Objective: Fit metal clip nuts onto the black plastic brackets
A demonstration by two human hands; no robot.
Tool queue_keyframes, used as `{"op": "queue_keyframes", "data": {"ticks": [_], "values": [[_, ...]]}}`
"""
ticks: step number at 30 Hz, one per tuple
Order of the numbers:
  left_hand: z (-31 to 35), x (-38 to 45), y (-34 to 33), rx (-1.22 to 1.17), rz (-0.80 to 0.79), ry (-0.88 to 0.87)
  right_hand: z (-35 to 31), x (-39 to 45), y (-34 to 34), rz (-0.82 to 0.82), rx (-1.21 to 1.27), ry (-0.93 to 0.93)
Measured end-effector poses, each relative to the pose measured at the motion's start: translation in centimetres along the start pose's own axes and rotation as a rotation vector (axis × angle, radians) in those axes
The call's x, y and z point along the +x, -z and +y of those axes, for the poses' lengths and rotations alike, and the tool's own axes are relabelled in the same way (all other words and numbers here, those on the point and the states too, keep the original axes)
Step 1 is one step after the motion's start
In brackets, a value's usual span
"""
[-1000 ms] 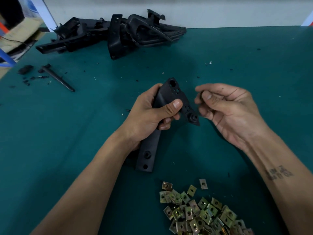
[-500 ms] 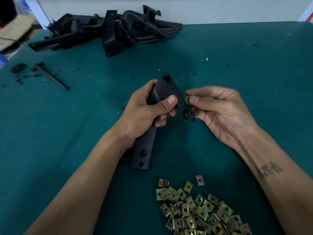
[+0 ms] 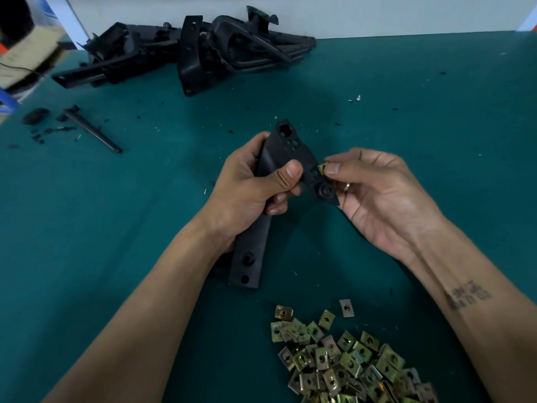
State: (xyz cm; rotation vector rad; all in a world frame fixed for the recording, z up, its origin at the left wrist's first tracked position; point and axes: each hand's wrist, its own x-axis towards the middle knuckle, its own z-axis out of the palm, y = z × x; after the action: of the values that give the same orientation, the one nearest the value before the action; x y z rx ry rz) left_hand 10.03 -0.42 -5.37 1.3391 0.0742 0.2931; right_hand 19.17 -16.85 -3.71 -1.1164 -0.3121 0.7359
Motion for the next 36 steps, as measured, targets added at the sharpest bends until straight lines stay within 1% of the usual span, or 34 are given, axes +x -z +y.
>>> {"op": "queue_keyframes", "data": {"ticks": [3,6,11,14,16,17,20,21,23,26,28,32,36], "values": [[0.0,0.0,-0.1,0.001,-0.022,0.010,-0.2,-0.1,-0.1,-0.015,-0.026,0.002],[-0.1,0.0,-0.2,0.003,-0.007,0.012,-0.1,-0.2,-0.2,-0.027,-0.033,0.017],[0.0,-0.3,-0.1,0.008,0.019,-0.005,0.7,-0.9,-1.2,-0.125,0.071,0.003],[0.3,-0.4,-0.1,-0.026,0.007,-0.013,0.1,-0.8,-0.8,-0.177,0.053,-0.042],[0.5,-0.4,-0.1,-0.027,0.024,-0.005,-0.8,-0.7,-0.2,-0.194,-0.025,-0.081],[0.6,-0.4,-0.1,-0.021,0.045,0.007,-1.1,-0.7,0.0,-0.172,-0.087,-0.088],[0.7,-0.3,0.1,0.001,0.057,0.052,-1.5,-1.5,1.0,-0.079,-0.318,-0.028],[0.7,-0.4,0.0,0.001,0.050,0.068,-1.5,-2.3,1.4,-0.076,-0.378,-0.013],[0.7,-0.4,-0.1,-0.021,0.039,0.092,-1.1,-4.9,2.4,-0.122,-0.516,0.013],[0.7,-0.3,-0.1,-0.073,0.034,0.123,-0.3,-9.5,3.5,-0.248,-0.891,0.107],[0.9,-0.4,-0.1,-0.098,0.040,0.136,0.4,-11.6,3.8,-0.253,-1.050,0.152],[1.2,-0.6,-0.3,-0.095,0.049,0.151,1.3,-12.5,2.9,-0.236,-1.162,0.234],[1.4,-0.8,-0.4,-0.100,0.061,0.164,1.1,-11.8,2.4,-0.217,-1.112,0.226]]}}
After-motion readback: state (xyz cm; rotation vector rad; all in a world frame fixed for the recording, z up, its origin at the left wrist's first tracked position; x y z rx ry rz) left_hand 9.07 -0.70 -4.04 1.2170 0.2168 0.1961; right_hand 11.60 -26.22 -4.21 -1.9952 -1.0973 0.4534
